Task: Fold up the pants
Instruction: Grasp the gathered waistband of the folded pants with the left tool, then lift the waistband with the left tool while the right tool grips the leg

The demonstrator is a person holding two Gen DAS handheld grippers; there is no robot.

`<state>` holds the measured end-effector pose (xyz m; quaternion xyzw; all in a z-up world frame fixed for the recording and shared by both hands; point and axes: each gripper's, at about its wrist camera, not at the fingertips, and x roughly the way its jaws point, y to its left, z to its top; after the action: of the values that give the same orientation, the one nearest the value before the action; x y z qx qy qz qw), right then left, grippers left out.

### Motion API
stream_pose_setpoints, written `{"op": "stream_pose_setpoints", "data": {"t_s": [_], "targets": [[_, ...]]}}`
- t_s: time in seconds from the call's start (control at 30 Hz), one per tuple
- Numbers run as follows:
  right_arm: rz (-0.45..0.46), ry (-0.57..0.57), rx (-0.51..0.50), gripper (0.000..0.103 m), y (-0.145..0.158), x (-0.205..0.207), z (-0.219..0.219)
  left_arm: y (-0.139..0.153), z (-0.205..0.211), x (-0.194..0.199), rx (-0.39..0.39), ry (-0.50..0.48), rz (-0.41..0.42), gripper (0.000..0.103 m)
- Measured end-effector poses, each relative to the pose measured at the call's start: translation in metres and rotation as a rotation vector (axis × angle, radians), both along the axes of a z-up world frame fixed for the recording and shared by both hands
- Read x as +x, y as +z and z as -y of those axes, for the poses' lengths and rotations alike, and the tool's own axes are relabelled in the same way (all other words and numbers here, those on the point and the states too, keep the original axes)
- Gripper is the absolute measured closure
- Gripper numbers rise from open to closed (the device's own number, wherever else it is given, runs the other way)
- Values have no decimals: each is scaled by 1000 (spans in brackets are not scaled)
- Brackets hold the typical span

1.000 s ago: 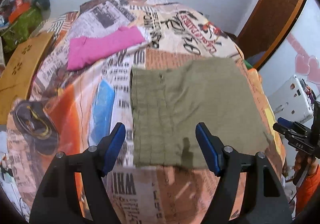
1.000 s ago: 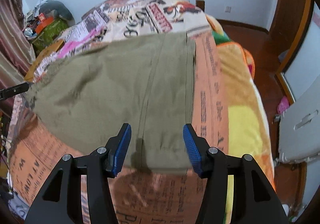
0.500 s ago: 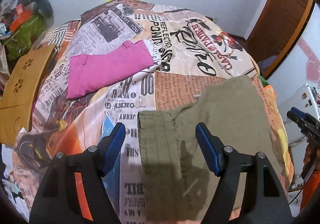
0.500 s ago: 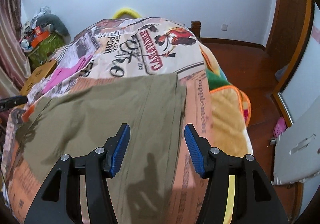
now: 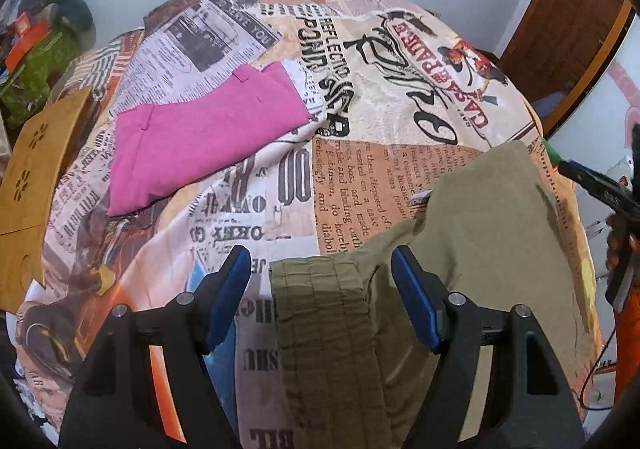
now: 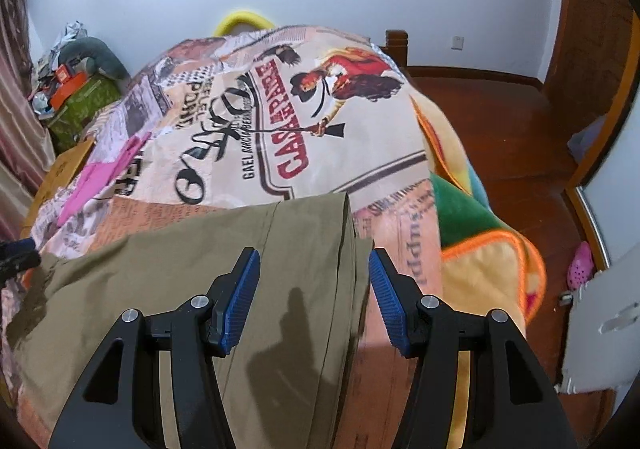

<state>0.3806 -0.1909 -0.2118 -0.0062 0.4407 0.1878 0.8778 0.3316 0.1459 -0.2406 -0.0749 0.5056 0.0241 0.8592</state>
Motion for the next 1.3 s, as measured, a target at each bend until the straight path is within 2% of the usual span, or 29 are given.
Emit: {"op": "stream_pose_setpoints", "data": {"t_s": [0.33, 0.5, 0.57, 0.63, 0.7, 0.73, 0.83, 0.9, 1.0, 1.1, 1.17, 1.2, 1.23, 1.3], "targets": [[-89, 32, -42, 50, -47, 51, -21, -30, 0, 5, -6, -10, -58, 31], [-102, 15, -12, 50, -62, 56, -21, -41, -6, 3, -39, 23, -59, 29], [-90, 28, -22, 57, -61, 54, -23, -42, -8, 1, -52, 41, -49, 29], [-84, 61, -50, 73, -63, 51, -28, -42, -11, 0, -59, 64, -38, 29], [-53, 86, -119, 78, -64, 48, -35, -41, -17, -1, -67, 112, -30, 30], [-37, 94, -156, 86, -65, 47, -38, -42, -21, -1, -90, 128, -29, 30], [-29, 84, -191, 90, -65, 47, -38, -46, -29, -2, -138, 172, -27, 30], [-31, 71, -190, 91, -65, 47, -36, -46, -27, -2, -126, 175, -29, 30], [-49, 55, -193, 91, -66, 49, -36, -46, -23, 0, -94, 170, -39, 29], [-76, 55, -208, 89, -62, 51, -38, -45, -26, 0, -115, 160, -47, 29], [-106, 52, -225, 82, -58, 51, -39, -43, -27, -2, -131, 155, -50, 29], [-114, 47, -234, 74, -54, 51, -39, -41, -27, -3, -134, 154, -51, 29], [-111, 46, -238, 67, -49, 49, -39, -38, -27, -4, -132, 152, -52, 29], [-86, 57, -229, 60, -39, 39, -37, -30, -24, -7, -115, 146, -43, 29]]}}
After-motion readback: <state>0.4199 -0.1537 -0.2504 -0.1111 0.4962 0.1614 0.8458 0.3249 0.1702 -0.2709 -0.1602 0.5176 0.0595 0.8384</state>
